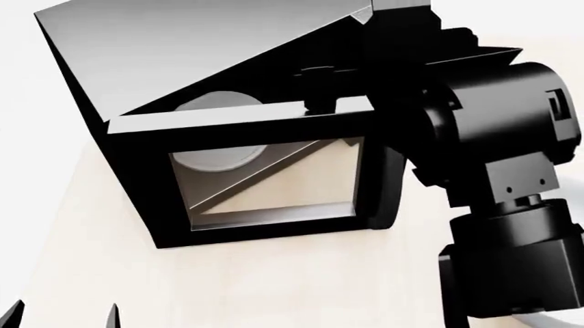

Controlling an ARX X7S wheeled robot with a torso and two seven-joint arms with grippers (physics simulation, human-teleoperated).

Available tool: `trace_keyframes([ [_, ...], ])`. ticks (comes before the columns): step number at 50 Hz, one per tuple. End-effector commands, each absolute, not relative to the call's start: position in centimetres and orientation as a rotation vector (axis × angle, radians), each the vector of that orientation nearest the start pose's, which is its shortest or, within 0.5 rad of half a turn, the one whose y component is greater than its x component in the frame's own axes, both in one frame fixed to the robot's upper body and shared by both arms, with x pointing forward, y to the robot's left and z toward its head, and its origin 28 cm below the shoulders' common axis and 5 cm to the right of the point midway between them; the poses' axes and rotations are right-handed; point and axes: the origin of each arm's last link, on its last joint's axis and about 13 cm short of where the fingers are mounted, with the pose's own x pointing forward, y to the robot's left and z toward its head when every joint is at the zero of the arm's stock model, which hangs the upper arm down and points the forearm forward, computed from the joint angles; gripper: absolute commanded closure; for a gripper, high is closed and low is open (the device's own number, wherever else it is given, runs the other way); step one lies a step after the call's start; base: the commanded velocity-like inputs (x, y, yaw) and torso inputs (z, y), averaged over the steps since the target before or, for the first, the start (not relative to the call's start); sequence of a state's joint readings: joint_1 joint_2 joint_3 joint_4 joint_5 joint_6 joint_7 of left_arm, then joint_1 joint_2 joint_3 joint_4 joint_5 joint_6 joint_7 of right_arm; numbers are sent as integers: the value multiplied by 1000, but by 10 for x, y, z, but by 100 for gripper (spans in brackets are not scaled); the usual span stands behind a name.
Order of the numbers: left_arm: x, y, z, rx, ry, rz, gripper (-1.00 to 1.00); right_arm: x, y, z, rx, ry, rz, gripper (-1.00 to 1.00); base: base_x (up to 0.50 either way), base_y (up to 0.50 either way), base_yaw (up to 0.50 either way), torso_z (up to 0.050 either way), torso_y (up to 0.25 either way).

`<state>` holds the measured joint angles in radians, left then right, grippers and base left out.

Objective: Open the microwave.

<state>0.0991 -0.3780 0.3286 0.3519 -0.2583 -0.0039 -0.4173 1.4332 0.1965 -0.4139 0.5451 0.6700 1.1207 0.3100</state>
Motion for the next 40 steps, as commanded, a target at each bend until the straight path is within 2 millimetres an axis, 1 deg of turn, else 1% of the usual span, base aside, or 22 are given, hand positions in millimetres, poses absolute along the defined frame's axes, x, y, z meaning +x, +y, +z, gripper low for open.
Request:
trace_keyframes([
  [1,175,208,56,13,-134,-2,-100,381,-92,286,-88,387,75,-100,0,0,0,0,0],
  [30,176,209,57,14,-136,1,-100,350,-91,275,-93,402,155,-100,0,0,0,0,-1],
  [40,176,208,57,16,-135,-1,-100,338,-92,277,-93,385,185,-100,0,0,0,0,-2],
])
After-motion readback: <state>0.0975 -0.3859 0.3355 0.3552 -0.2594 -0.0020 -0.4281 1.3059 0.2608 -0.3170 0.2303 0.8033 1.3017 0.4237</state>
